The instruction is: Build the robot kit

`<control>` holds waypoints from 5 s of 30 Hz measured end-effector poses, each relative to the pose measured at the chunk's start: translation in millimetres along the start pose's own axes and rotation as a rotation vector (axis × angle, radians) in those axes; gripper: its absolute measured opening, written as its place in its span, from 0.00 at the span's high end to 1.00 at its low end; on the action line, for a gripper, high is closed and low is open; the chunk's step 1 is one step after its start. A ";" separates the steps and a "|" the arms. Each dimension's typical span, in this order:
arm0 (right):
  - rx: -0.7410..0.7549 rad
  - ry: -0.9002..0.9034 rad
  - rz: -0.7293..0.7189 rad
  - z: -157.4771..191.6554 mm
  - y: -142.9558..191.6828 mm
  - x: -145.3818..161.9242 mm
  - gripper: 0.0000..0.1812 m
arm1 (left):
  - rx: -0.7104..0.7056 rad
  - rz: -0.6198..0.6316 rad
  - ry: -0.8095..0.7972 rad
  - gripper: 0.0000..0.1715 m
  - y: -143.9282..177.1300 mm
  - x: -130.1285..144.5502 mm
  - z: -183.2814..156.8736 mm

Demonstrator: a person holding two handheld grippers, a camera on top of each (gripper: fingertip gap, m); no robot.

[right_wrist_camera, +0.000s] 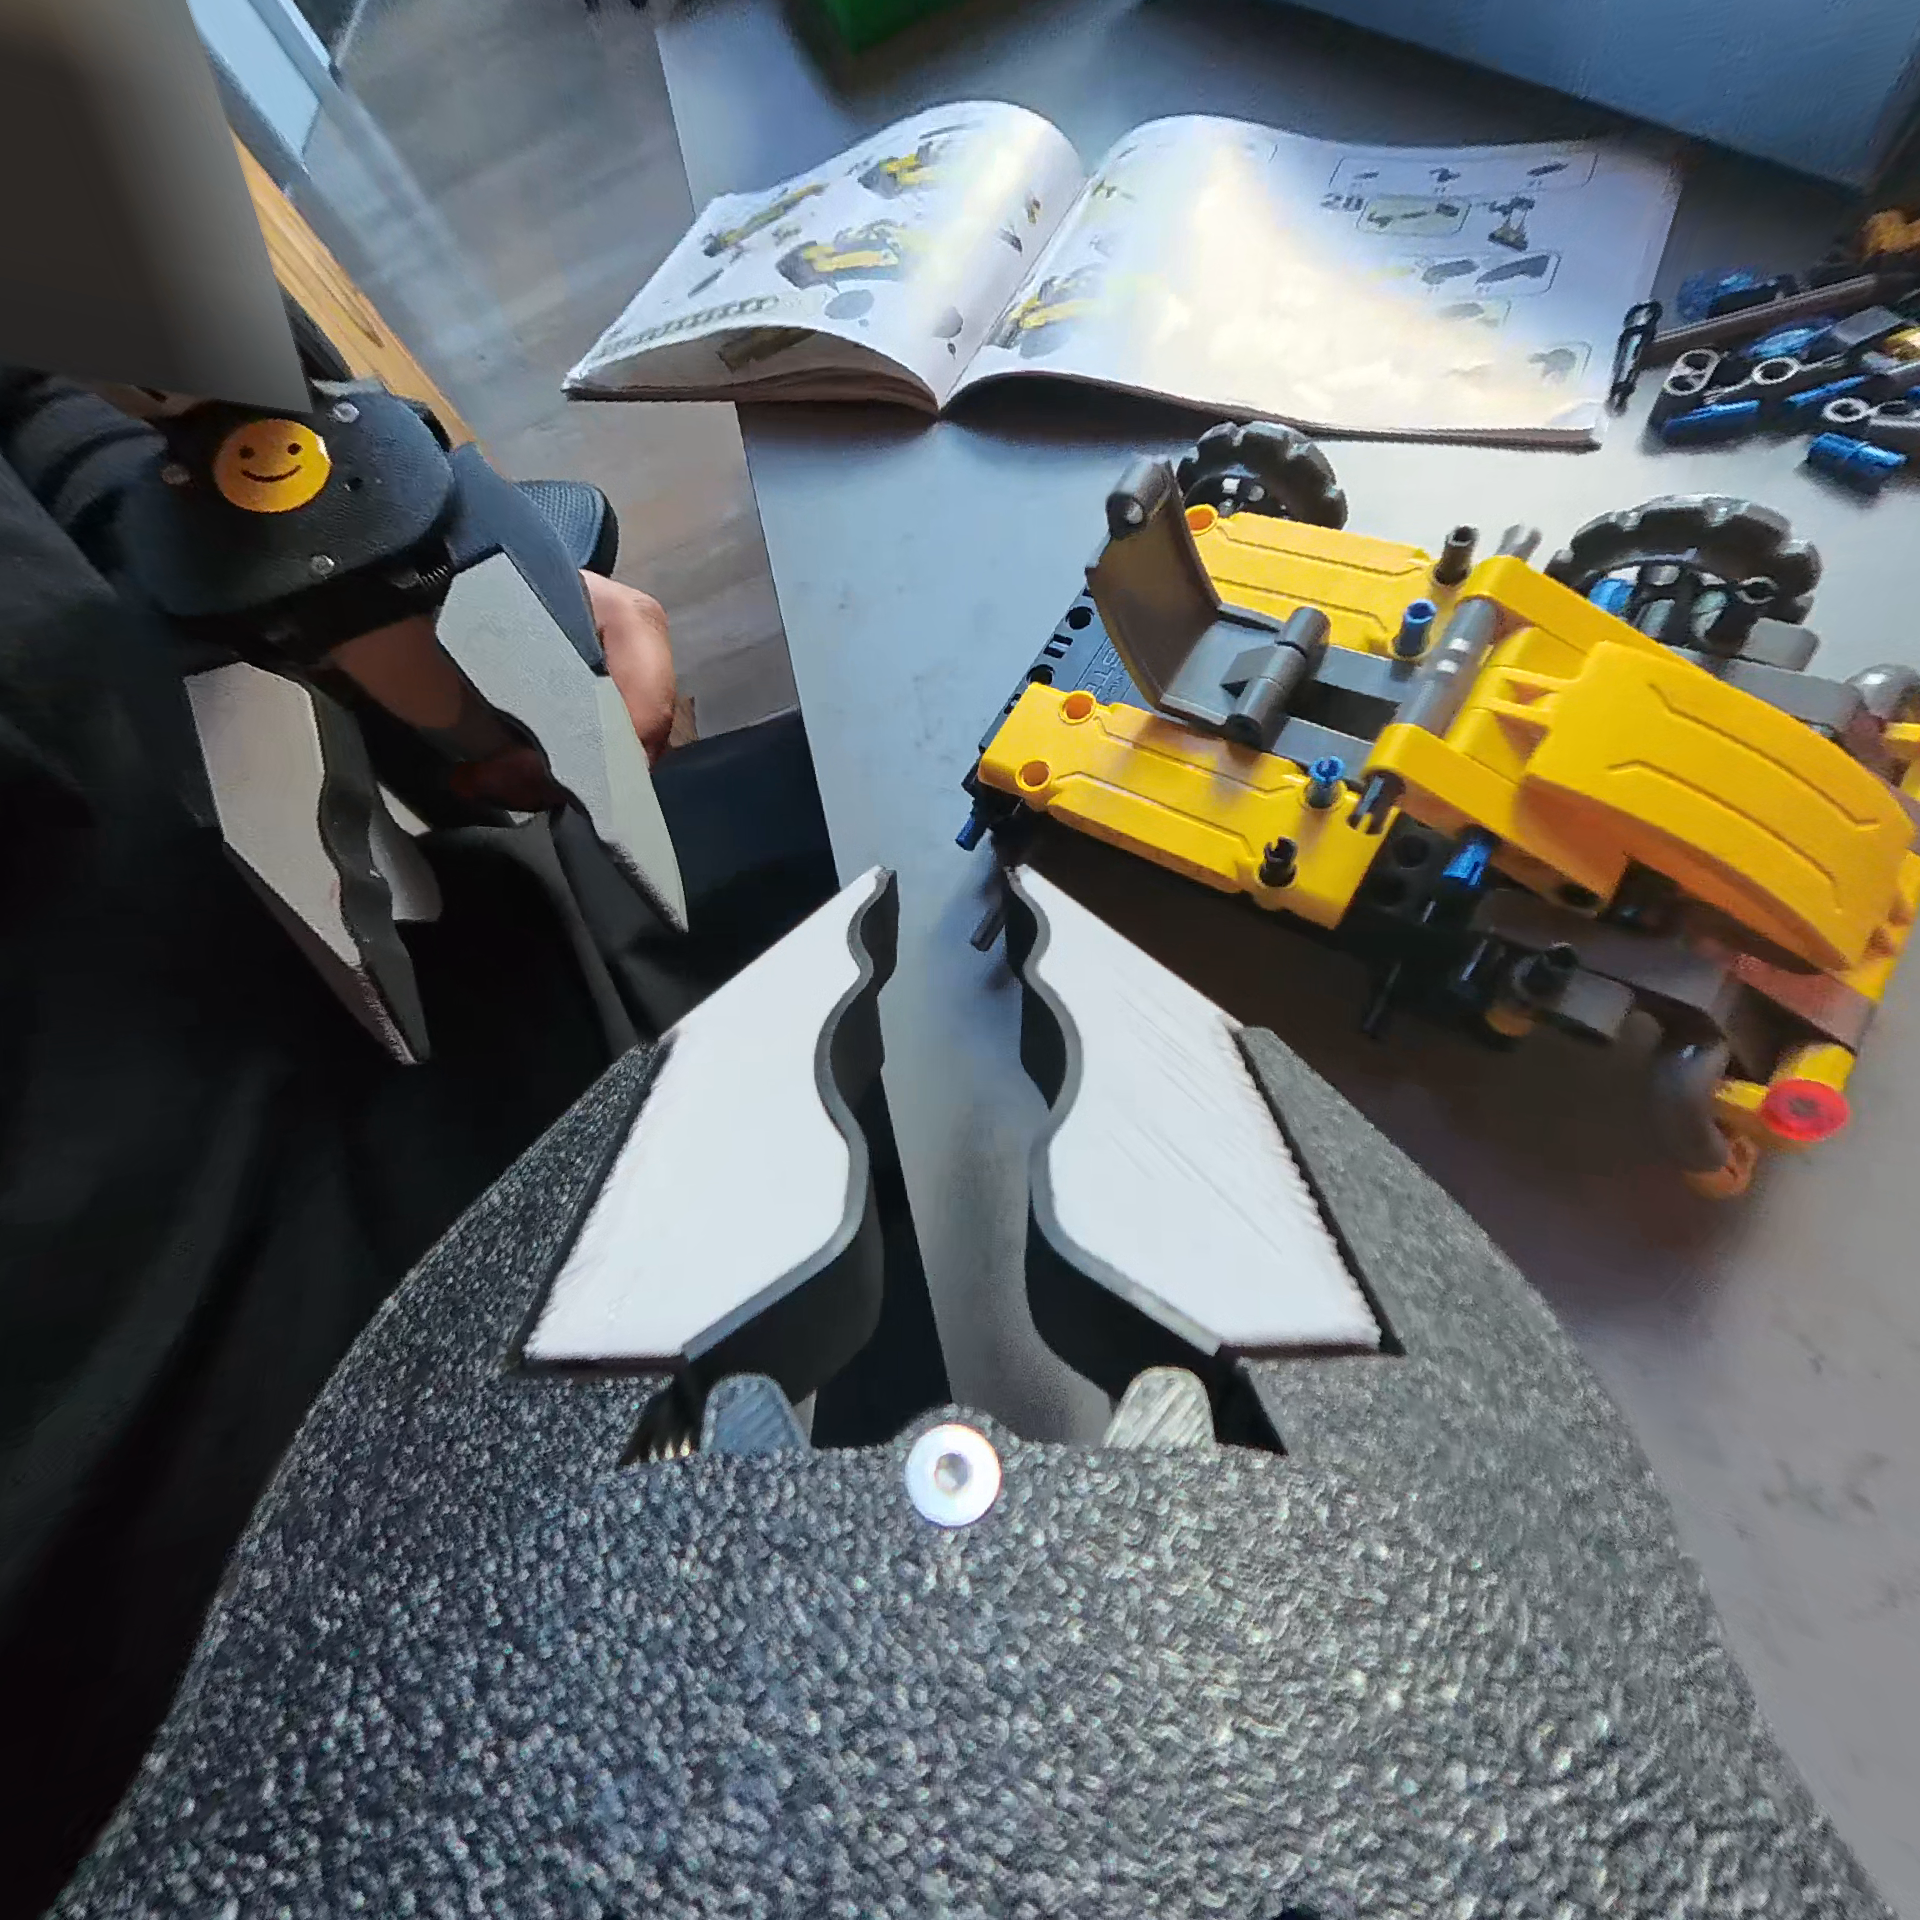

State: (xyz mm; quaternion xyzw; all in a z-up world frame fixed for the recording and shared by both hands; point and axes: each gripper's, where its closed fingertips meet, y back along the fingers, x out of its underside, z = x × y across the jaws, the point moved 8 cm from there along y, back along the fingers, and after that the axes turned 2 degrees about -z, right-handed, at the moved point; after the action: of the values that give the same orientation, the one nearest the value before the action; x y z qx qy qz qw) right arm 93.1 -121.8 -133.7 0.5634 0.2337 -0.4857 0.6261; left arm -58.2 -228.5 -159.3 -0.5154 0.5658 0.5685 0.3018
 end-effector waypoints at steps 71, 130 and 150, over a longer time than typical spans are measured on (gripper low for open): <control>0.338 -0.055 -0.466 -78.7 100.6 -5.9 0.84 | -0.143 0.052 -0.172 0.68 -19.3 0.6 -1.7; 0.138 -0.032 -0.126 -69.5 55.4 -2.8 0.80 | -1.057 0.280 0.024 1.00 168.6 32.0 90.3; 0.239 0.086 -0.272 -59.4 71.4 -6.9 0.77 | -0.589 -0.058 -0.078 0.78 50.5 -8.6 26.9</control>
State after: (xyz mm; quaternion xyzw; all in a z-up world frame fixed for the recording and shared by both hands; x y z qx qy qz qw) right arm 167.5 -71.7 -108.9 0.6171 0.2750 -0.5657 0.4728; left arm -109.1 -209.7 -139.2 -0.5745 0.3495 0.7186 0.1769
